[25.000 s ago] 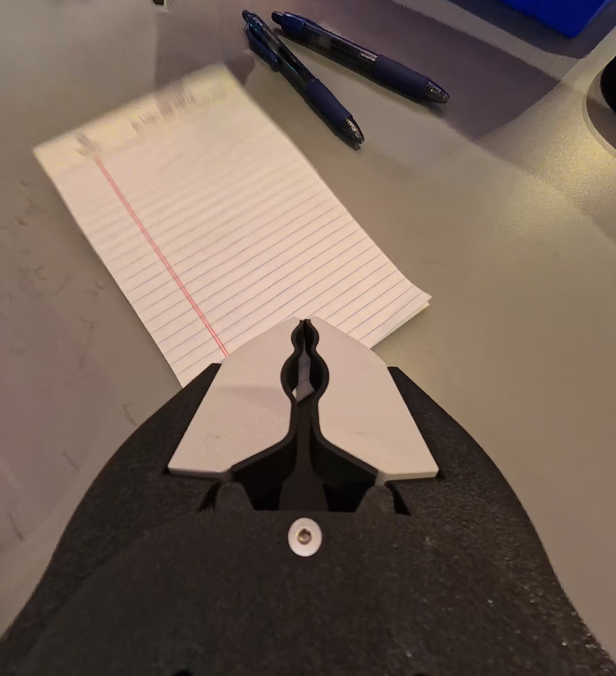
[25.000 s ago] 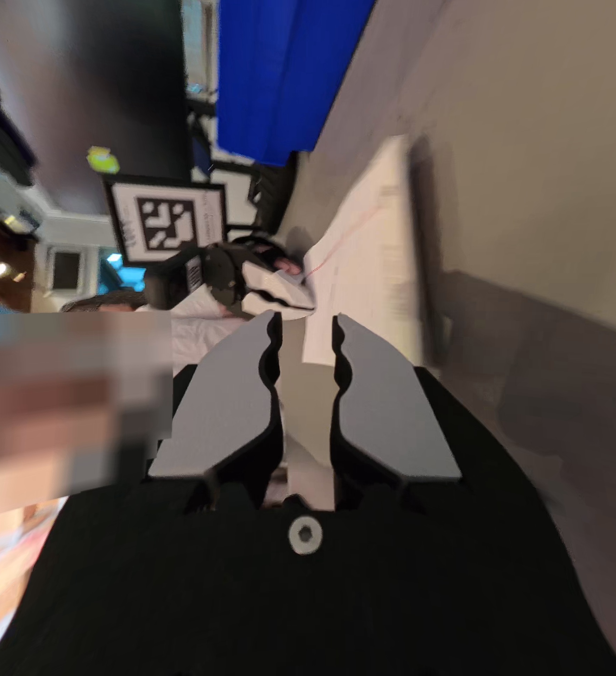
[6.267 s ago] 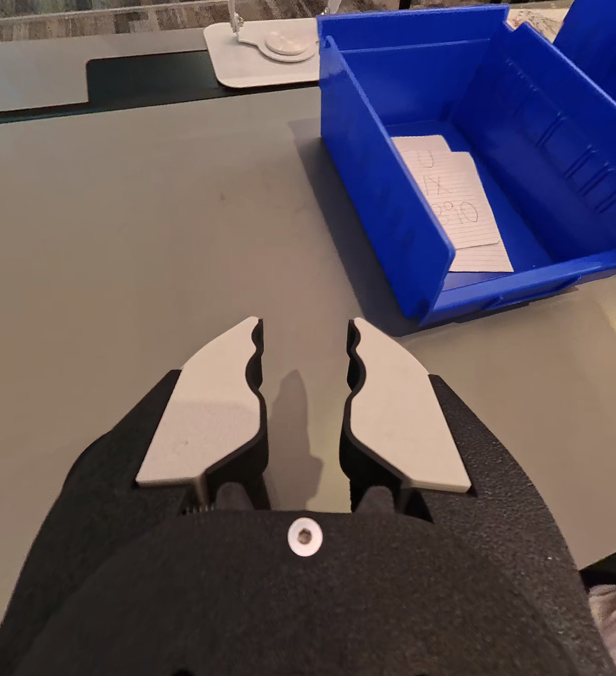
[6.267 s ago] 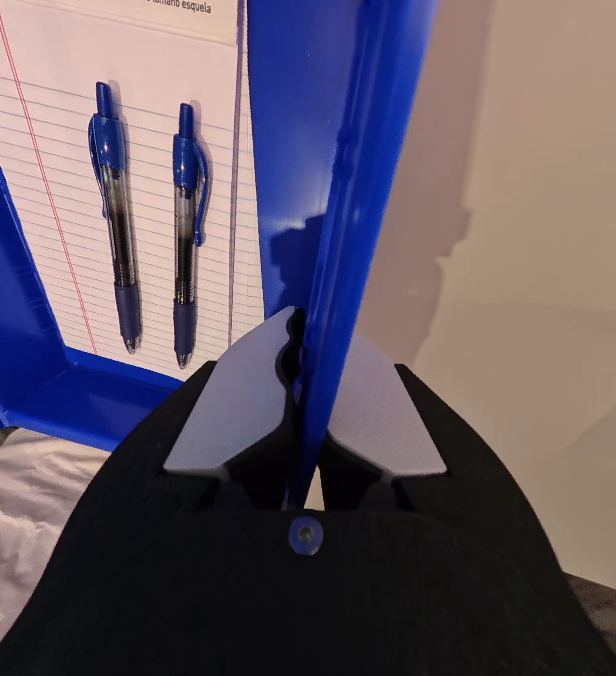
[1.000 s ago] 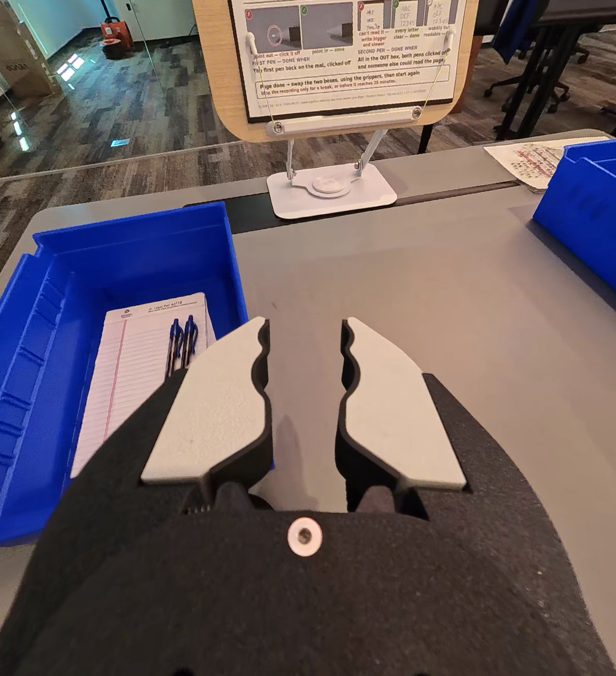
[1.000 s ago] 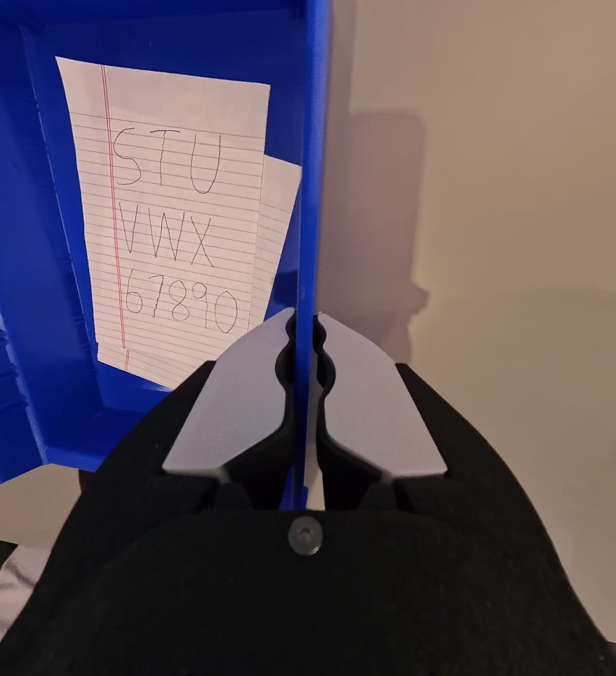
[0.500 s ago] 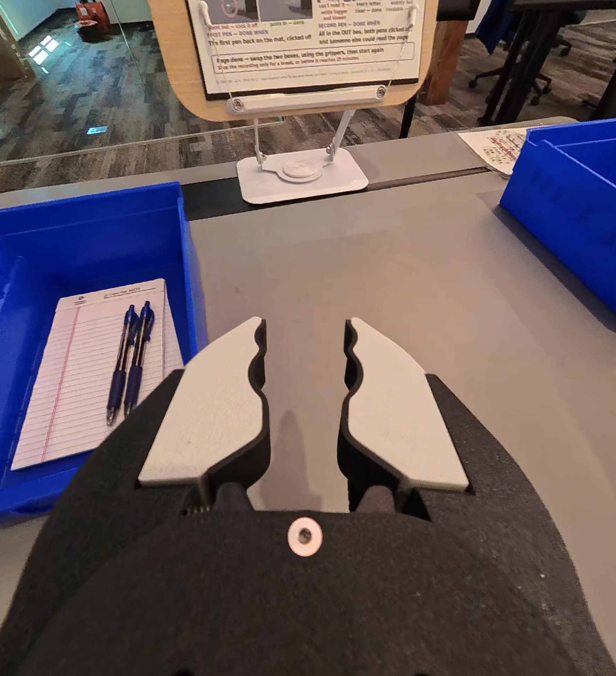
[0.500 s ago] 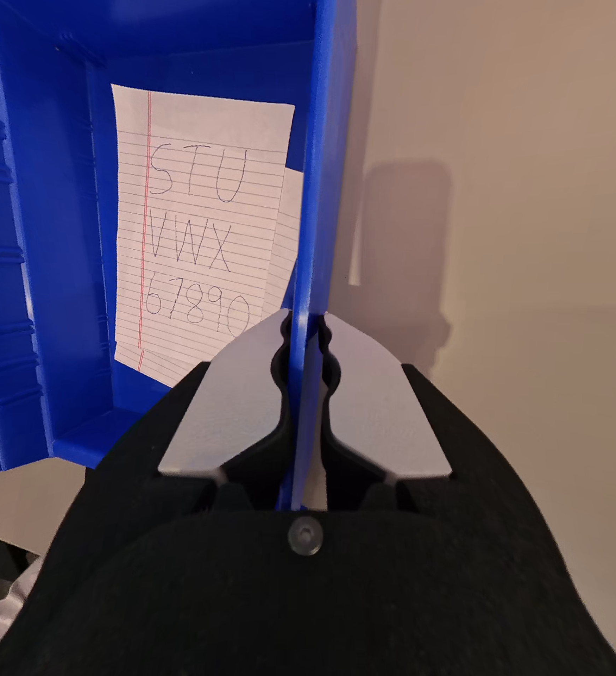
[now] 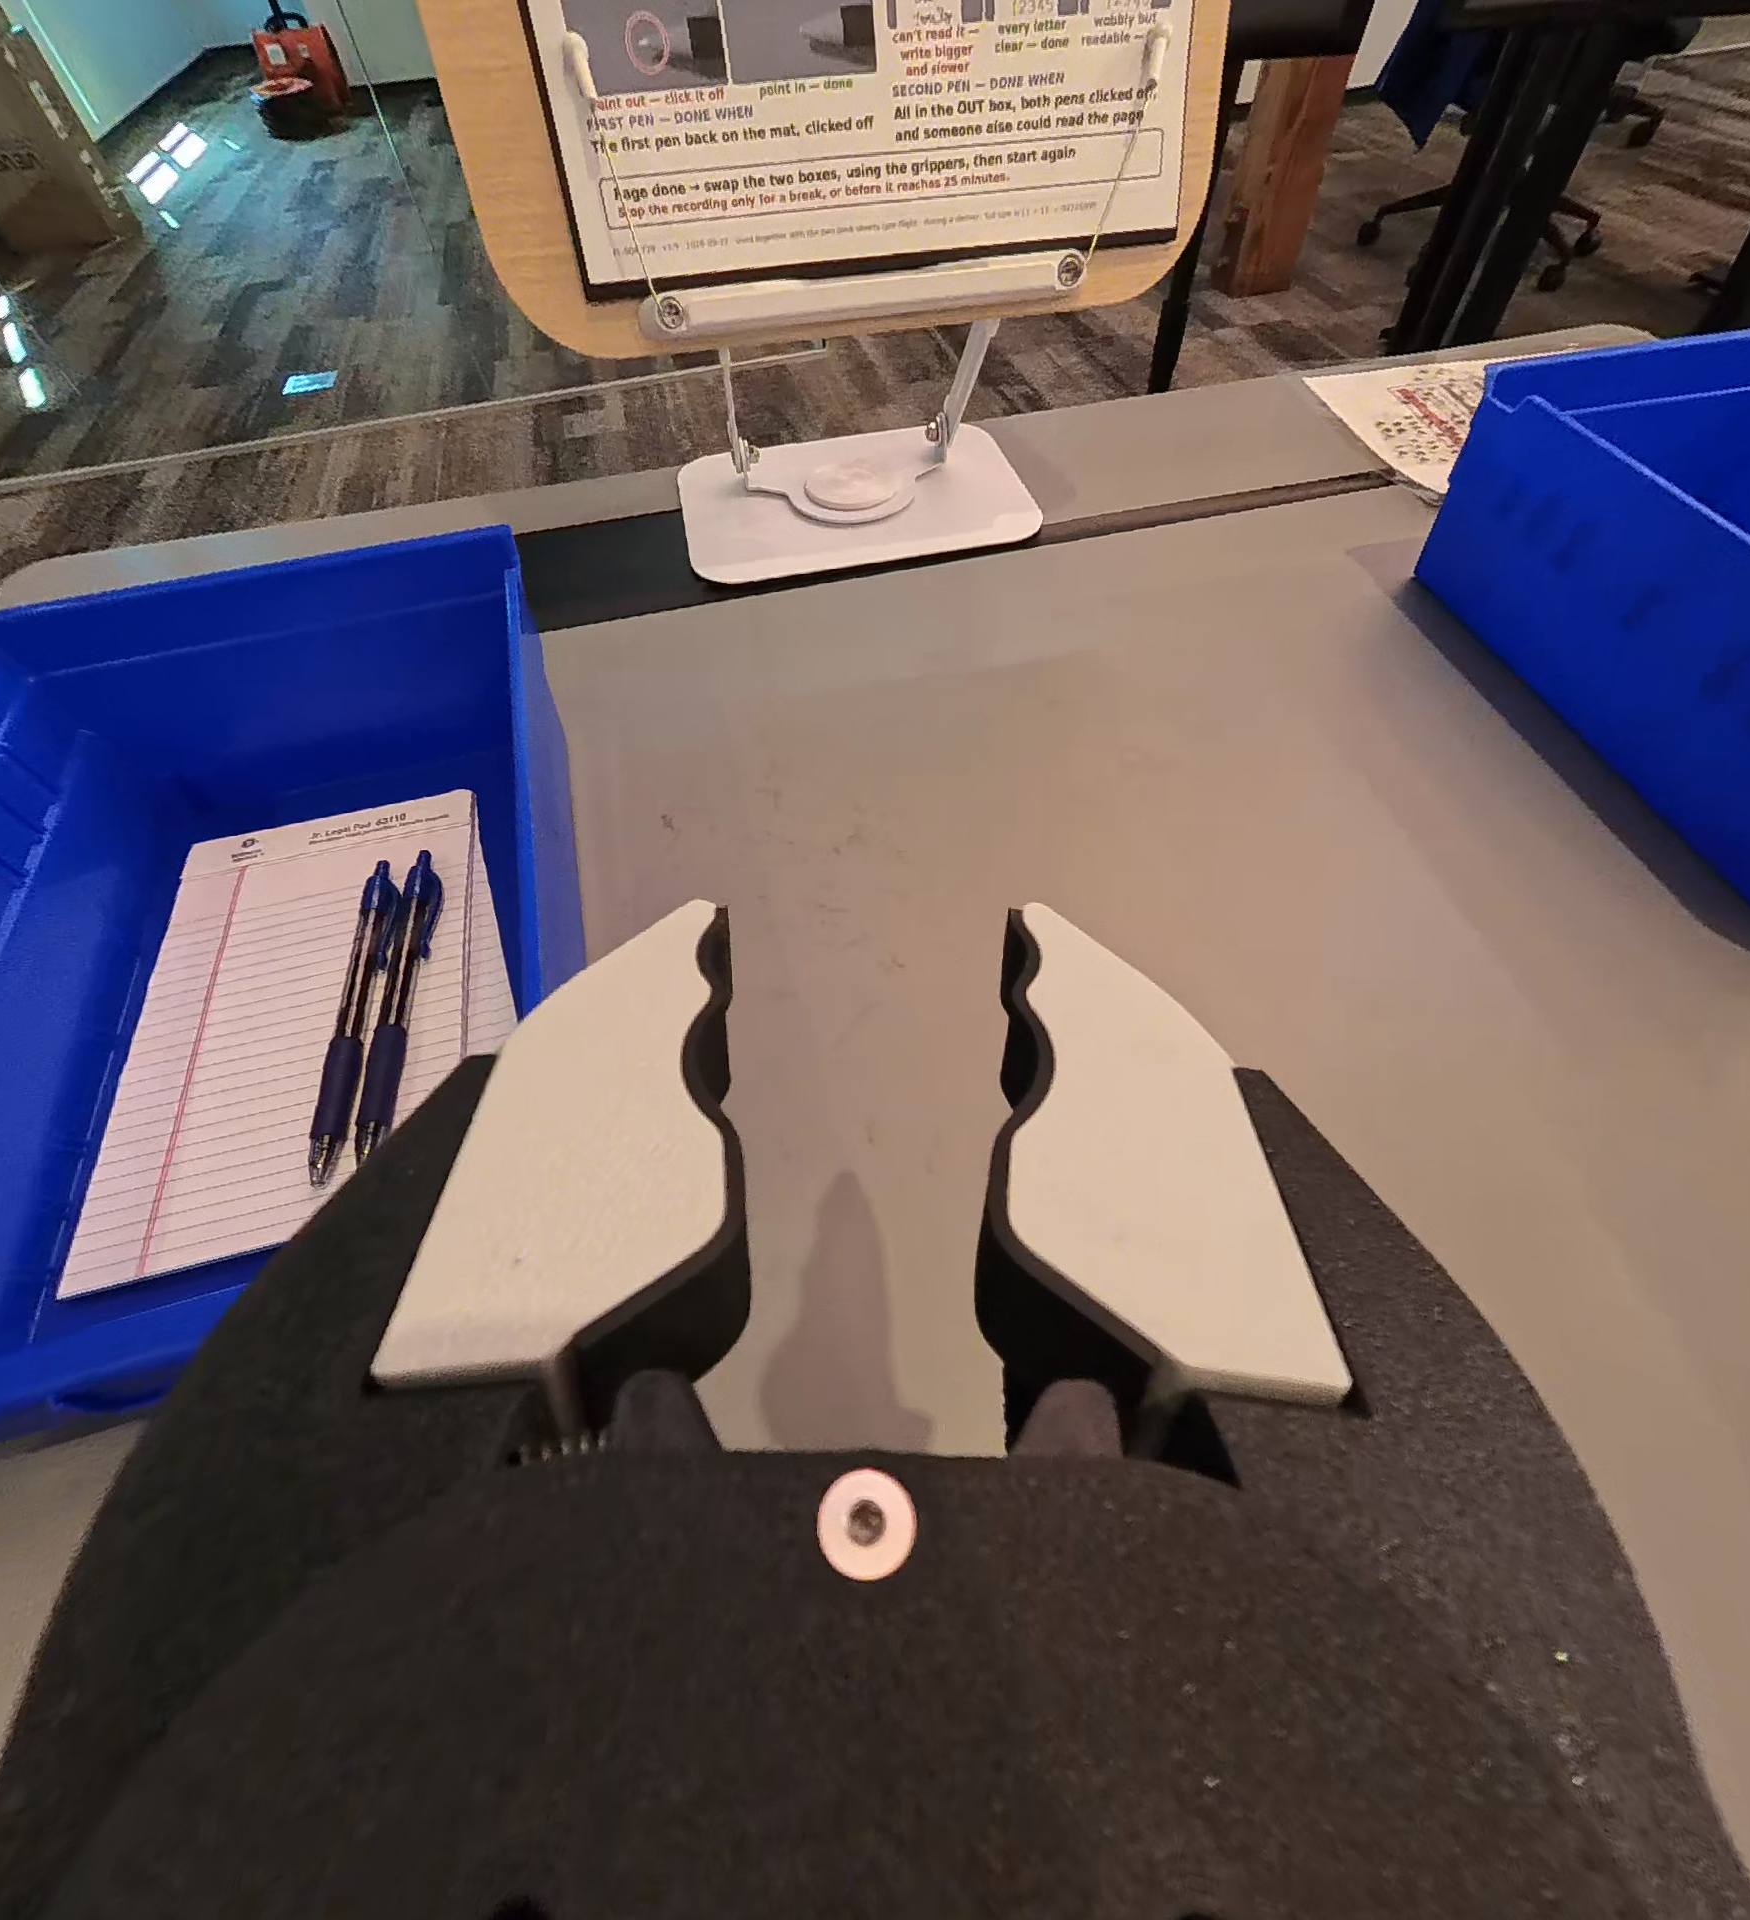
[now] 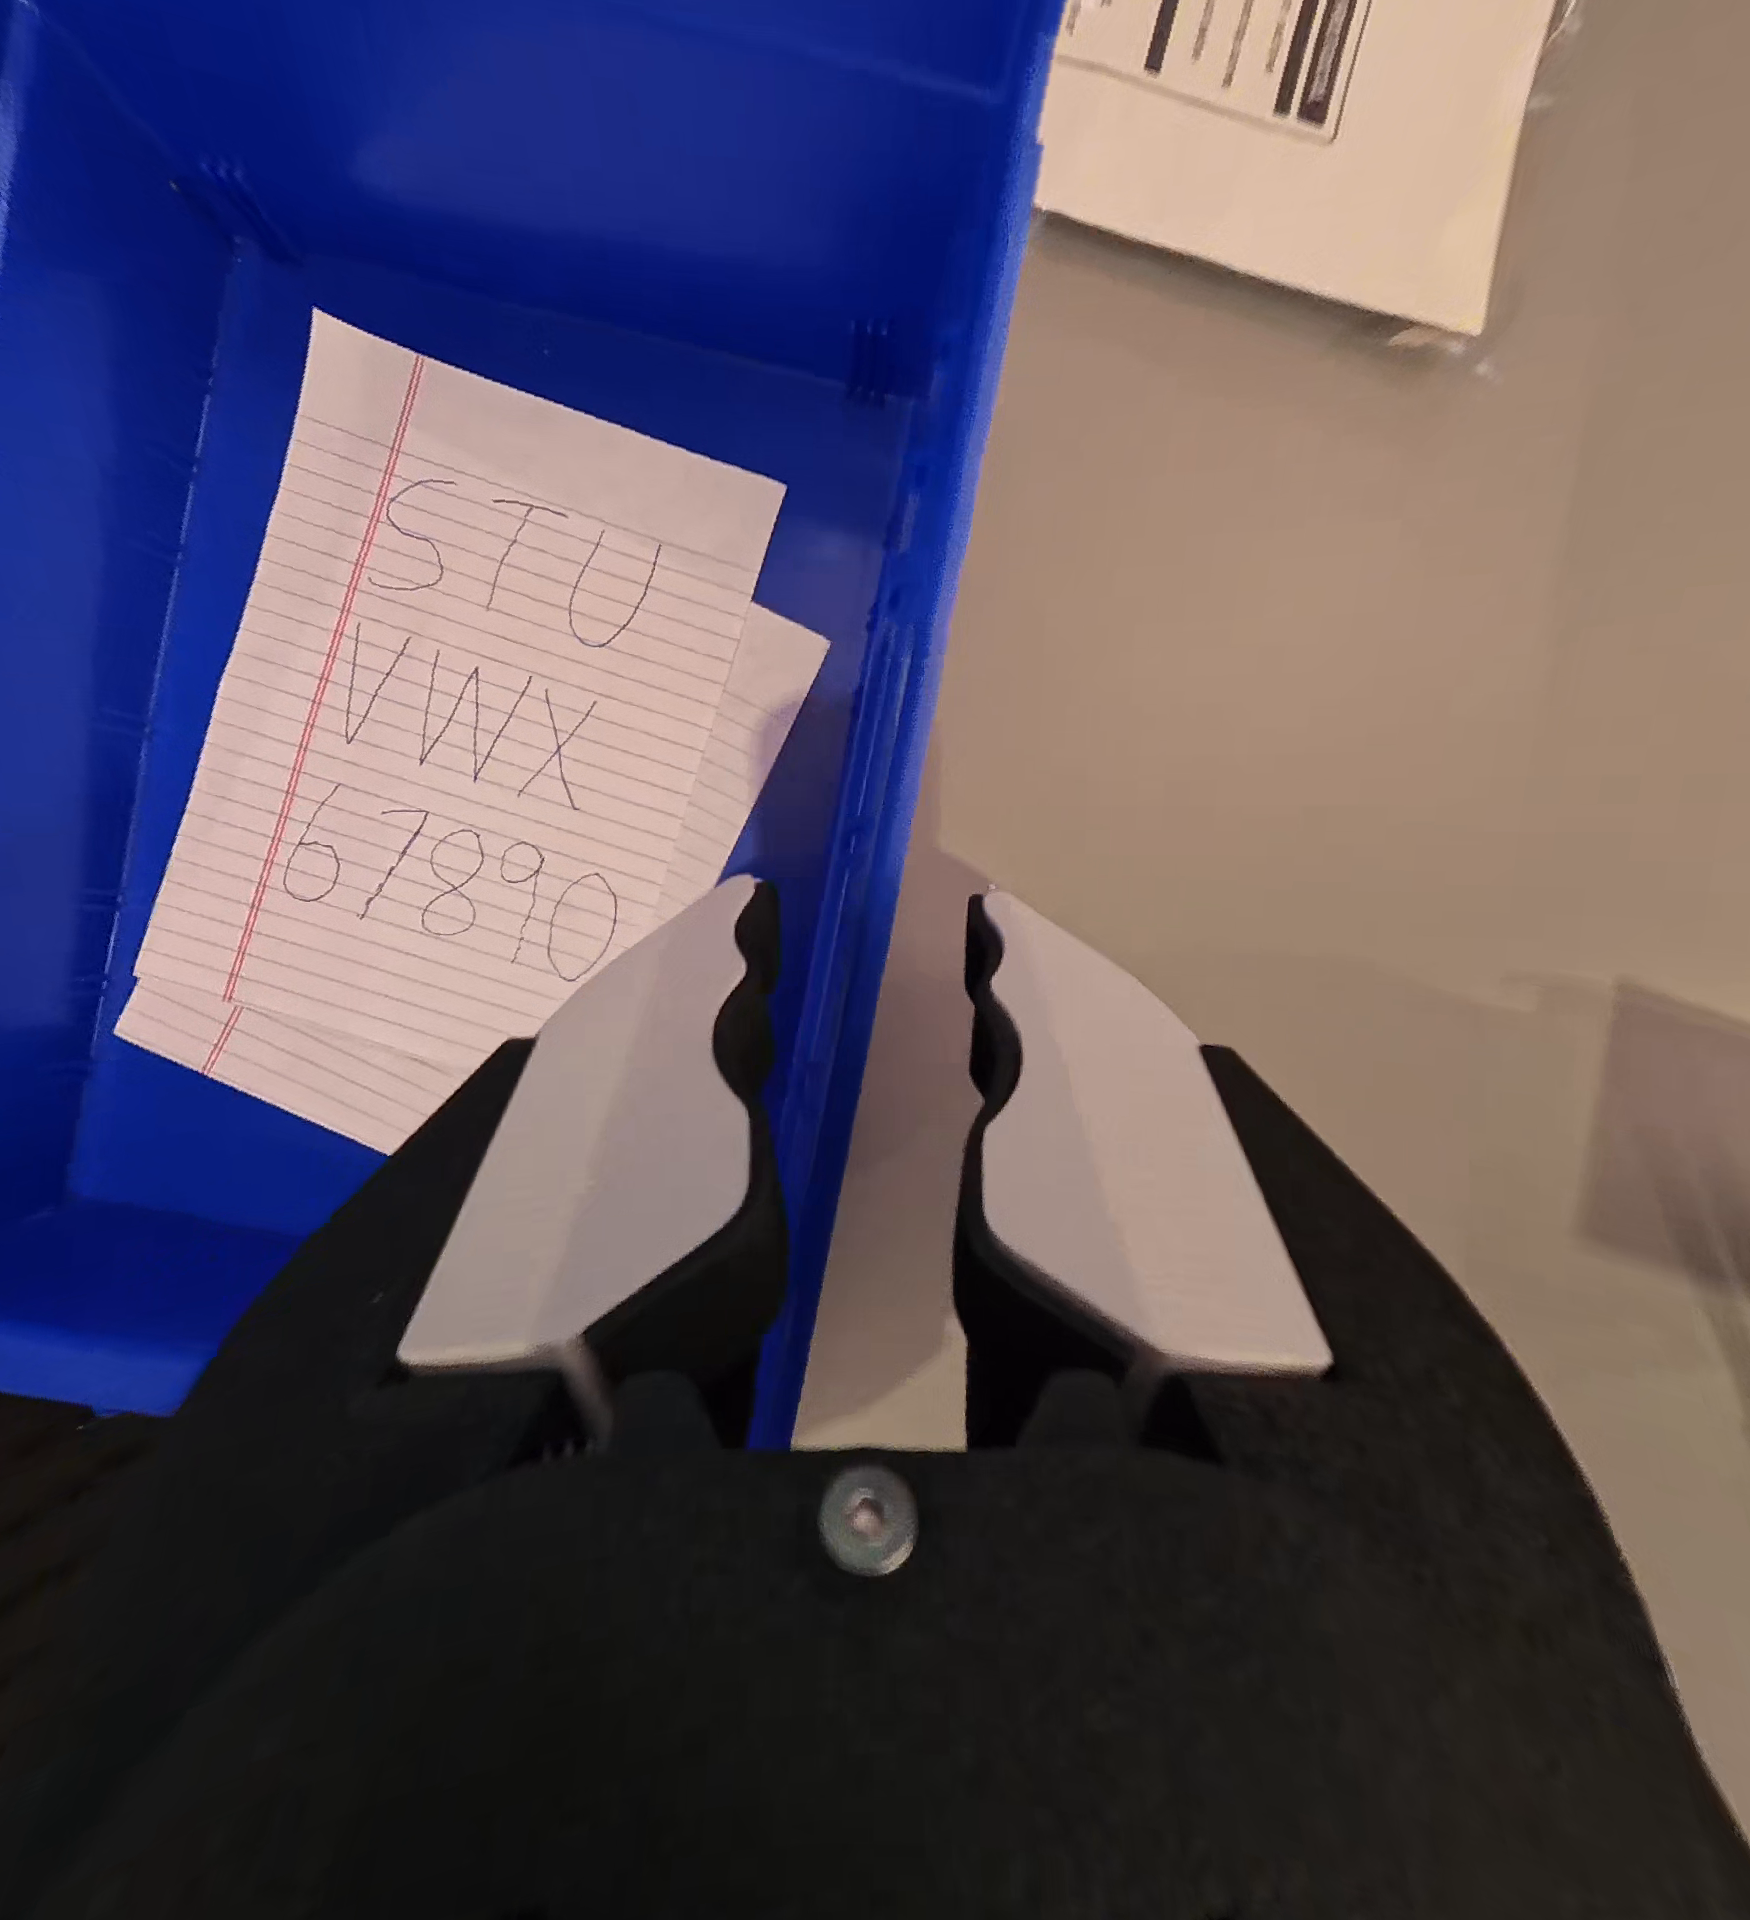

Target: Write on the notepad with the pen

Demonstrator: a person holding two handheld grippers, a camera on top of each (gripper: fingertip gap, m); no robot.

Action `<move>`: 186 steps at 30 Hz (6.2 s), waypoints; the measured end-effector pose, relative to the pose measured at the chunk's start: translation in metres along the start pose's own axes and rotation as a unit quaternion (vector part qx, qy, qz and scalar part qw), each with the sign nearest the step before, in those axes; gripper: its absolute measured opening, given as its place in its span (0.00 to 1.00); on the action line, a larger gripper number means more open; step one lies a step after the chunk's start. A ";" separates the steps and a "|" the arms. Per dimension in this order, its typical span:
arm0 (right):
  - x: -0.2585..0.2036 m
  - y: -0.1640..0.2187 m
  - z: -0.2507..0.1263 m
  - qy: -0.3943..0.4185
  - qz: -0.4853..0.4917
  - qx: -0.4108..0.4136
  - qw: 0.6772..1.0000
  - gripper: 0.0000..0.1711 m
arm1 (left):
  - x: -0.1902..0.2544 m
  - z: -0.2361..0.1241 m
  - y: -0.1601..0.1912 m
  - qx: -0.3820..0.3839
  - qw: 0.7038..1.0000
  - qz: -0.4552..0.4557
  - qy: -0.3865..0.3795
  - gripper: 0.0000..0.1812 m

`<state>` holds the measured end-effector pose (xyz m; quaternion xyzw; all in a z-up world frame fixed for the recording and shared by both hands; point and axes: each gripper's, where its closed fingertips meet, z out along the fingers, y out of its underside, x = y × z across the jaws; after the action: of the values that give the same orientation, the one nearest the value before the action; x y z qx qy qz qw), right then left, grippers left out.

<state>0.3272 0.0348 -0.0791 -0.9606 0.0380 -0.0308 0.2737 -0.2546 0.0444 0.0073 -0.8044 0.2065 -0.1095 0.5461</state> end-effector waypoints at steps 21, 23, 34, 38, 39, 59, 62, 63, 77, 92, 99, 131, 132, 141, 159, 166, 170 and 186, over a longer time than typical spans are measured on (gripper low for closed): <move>0.000 0.000 -0.016 0.008 -0.007 0.033 0.999 0.20 | -0.001 -0.020 -0.012 0.017 1.000 0.010 -0.009 0.29; 0.000 0.000 -0.017 0.009 -0.008 0.035 0.999 0.20 | -0.003 -0.022 -0.012 0.018 1.000 0.009 -0.011 0.29; 0.000 -0.003 -0.025 0.016 -0.016 0.049 0.999 0.20 | -0.006 -0.030 -0.019 0.025 0.999 0.014 -0.025 0.34; 0.002 -0.002 -0.028 0.019 -0.016 0.053 0.998 0.20 | -0.005 -0.031 -0.020 0.023 0.999 0.020 -0.027 0.36; 0.003 -0.002 -0.029 0.020 -0.016 0.053 0.998 0.20 | -0.004 -0.032 -0.020 0.023 0.999 0.020 -0.027 0.36; -0.011 -0.010 -0.051 -0.009 -0.037 0.109 0.993 0.21 | 0.006 -0.052 -0.029 0.046 0.999 0.018 -0.007 0.36; -0.013 -0.007 -0.054 -0.010 -0.044 0.119 0.992 0.21 | 0.006 -0.046 -0.016 0.033 0.999 0.018 -0.003 0.36; -0.013 -0.005 -0.055 -0.013 -0.045 0.120 0.992 0.21 | 0.006 -0.044 -0.011 0.025 1.000 0.014 0.002 0.36; -0.029 -0.003 -0.061 -0.009 -0.081 0.116 0.990 0.22 | -0.028 -0.053 0.014 0.014 0.999 -0.004 -0.038 0.39; -0.034 0.007 -0.071 0.013 -0.068 0.121 0.990 0.31 | -0.024 -0.044 0.002 0.040 0.998 0.016 -0.043 0.54; -0.036 0.009 -0.080 0.032 -0.061 0.126 0.990 0.40 | -0.011 -0.030 -0.006 0.044 0.998 0.033 -0.035 0.59; -0.024 0.004 -0.097 0.105 -0.041 0.197 0.974 0.46 | -0.001 -0.013 -0.011 0.039 0.996 0.056 -0.048 0.70; -0.025 0.004 -0.097 0.103 -0.040 0.197 0.974 0.47 | 0.000 -0.014 -0.010 0.039 0.996 0.057 -0.049 0.72; -0.040 0.002 -0.091 0.081 -0.053 0.197 0.976 0.52 | 0.004 -0.015 -0.013 0.055 0.997 0.047 -0.035 0.71; -0.360 0.009 -0.164 -0.156 -0.376 0.163 0.899 0.18 | -0.060 -0.058 -0.013 0.056 0.994 0.014 -0.096 0.70; -0.122 0.006 -0.139 0.004 -0.227 0.057 0.972 0.26 | -0.082 -0.082 0.001 0.063 0.992 0.006 -0.110 0.69; -0.137 0.025 -0.131 -0.056 -0.200 0.080 0.975 0.27 | -0.077 -0.080 0.004 0.069 0.993 0.002 -0.101 0.69; -0.335 0.052 -0.153 -0.225 -0.328 0.103 0.912 0.27 | -0.017 -0.041 0.004 0.042 0.998 0.038 -0.040 0.68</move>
<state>-0.0217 -0.0590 0.0108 -0.8671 -0.3452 0.0944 0.3466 -0.2873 0.0172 0.0201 -0.7759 0.2097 -0.0651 0.5914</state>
